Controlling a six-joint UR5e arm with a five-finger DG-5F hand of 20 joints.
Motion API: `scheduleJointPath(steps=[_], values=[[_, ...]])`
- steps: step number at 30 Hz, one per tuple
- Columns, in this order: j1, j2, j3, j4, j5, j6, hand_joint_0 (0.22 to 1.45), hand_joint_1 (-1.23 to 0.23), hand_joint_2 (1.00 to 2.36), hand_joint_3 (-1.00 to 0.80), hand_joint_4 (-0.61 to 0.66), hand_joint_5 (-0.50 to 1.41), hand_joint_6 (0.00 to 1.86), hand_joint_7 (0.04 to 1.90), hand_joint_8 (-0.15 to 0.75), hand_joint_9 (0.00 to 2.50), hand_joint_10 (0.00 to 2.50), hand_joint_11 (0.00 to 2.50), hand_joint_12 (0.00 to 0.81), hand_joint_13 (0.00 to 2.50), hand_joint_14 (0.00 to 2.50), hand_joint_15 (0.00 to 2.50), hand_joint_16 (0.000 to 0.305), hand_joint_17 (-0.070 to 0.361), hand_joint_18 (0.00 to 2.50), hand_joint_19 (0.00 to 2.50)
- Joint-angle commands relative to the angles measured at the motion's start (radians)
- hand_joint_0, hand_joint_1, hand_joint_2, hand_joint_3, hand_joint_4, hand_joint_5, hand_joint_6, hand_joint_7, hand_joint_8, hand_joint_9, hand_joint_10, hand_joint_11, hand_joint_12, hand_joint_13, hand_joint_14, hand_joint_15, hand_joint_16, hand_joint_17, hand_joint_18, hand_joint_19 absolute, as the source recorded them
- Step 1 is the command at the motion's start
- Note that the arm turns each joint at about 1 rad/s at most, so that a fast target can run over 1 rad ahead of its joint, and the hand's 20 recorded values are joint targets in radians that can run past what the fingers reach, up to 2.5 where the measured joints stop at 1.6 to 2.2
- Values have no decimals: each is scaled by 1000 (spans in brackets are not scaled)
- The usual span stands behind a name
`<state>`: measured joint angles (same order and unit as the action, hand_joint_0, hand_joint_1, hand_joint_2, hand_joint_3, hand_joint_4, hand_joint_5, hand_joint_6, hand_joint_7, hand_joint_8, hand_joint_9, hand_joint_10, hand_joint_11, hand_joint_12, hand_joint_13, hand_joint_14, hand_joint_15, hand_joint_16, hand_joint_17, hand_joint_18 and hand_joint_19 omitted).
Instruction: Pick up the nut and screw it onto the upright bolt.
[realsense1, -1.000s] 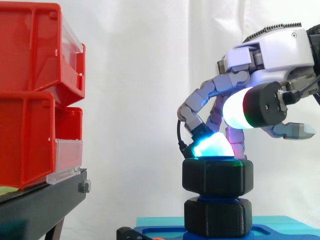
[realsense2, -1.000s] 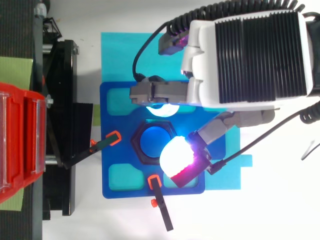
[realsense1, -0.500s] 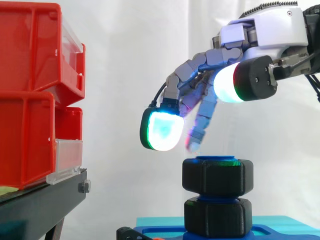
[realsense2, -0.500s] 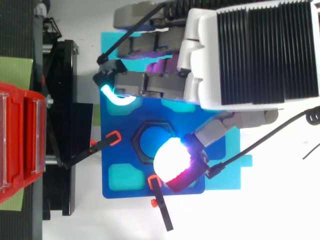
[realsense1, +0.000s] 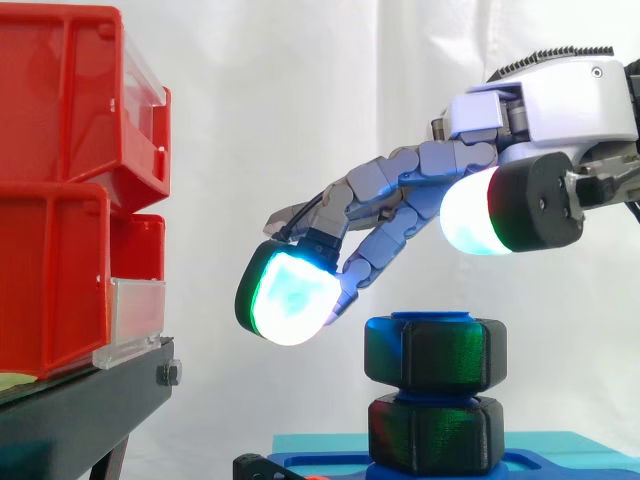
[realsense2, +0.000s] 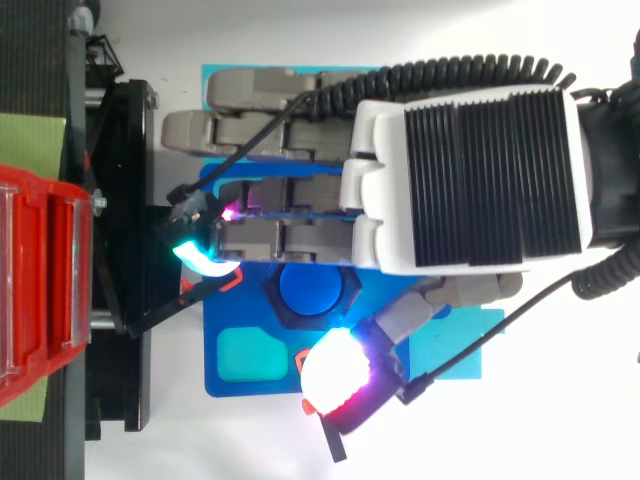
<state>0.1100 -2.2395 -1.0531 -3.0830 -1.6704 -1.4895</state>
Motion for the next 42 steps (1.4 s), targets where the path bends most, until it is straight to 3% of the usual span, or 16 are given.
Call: scheduleJointPath(steps=[1,15,42], values=[[7,0,-1,-6,5,8,451,-143,1000,-500,83,-29,503,799,145,213,0,0,324,0,0,0,43,97,0,0],[19,1,-2,-45,12,8,467,-155,1000,-500,63,19,504,1217,179,376,0,0,321,137,0,0,39,88,0,0],[-3,0,-1,-45,-15,6,488,-224,1000,-500,95,38,502,1387,235,666,0,0,292,406,0,0,30,67,0,0]])
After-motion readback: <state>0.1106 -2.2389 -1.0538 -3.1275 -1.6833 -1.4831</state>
